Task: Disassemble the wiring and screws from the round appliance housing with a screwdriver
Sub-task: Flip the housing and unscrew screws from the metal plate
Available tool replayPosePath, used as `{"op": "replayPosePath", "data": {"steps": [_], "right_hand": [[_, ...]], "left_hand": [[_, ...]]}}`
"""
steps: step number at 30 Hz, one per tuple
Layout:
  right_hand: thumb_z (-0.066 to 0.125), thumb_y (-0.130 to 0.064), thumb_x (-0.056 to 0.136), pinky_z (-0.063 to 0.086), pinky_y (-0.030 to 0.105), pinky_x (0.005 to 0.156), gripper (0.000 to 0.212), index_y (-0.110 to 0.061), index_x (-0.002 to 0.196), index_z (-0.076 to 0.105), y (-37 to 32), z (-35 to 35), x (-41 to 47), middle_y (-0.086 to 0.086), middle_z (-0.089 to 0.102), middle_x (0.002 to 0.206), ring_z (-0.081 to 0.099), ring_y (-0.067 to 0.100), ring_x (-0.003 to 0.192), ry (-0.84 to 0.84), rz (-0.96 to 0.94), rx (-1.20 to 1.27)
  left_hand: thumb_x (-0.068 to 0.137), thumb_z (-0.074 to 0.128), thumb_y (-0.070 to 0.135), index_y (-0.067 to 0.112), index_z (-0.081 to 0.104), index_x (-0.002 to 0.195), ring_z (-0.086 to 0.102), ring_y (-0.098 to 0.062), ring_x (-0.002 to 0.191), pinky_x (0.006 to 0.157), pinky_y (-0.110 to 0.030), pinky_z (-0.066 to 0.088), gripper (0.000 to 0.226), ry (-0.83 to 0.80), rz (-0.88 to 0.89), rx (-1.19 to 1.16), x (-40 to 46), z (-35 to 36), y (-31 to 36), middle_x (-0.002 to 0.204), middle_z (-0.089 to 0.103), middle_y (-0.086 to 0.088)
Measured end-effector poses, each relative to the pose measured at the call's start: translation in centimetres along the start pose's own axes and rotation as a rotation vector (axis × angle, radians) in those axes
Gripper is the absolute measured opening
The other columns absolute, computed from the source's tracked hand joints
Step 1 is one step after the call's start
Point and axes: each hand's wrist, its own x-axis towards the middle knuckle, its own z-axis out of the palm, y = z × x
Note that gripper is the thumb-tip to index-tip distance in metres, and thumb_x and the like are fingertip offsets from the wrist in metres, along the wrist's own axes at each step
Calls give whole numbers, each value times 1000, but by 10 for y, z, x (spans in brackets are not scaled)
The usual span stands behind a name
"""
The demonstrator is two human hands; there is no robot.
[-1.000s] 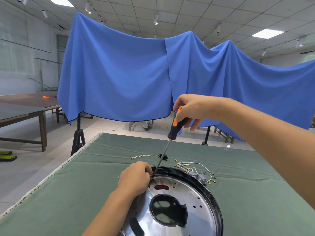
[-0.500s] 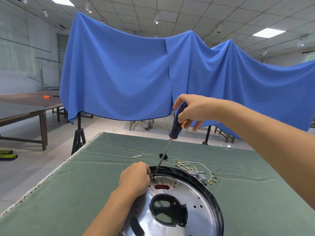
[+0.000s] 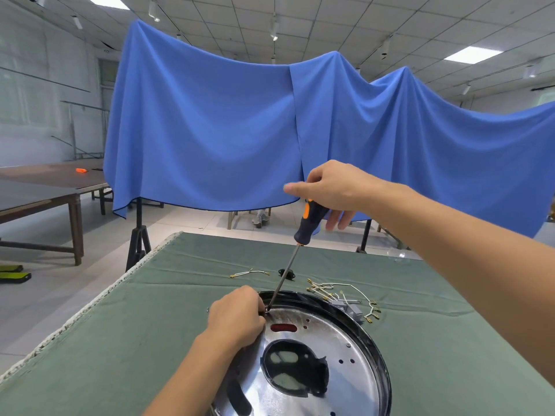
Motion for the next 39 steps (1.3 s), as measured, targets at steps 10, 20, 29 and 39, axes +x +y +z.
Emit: {"op": "replayPosePath", "data": {"steps": [10,20,29,39], "right_hand": [[62,-37,88,59,33,54,26,-14,96,54,-1,-4,-3,10,70,81,69,23,56,-78,9,-20],[65,-26,87,60,33,56,17,-15,92,54,-1,-5,-7,4,68,79,70,23,70,-72,-43,89],[61,-10,82,60,31,59,21,-15,98,49,2,-2,-6,8,65,82,66,20,58,-29,-64,133],[54,-18,89,53,23,43,8,-10,88,51,5,1,-8,11,70,75,68,22,51,49,-18,13]], "left_hand": [[83,57,23,28,66,108,60,-21,103,79,-29,45,27,14,33,-10,0,-2,1,112,63,7],[84,56,24,28,65,109,58,-22,107,84,-31,46,27,3,40,-28,-1,-3,1,117,60,6],[86,56,28,32,60,114,54,-20,111,85,-31,42,29,-18,54,-37,0,-2,-1,122,54,8],[86,57,30,33,59,116,54,-19,110,85,-31,41,29,-24,57,-30,0,-1,-2,122,53,8]]}}
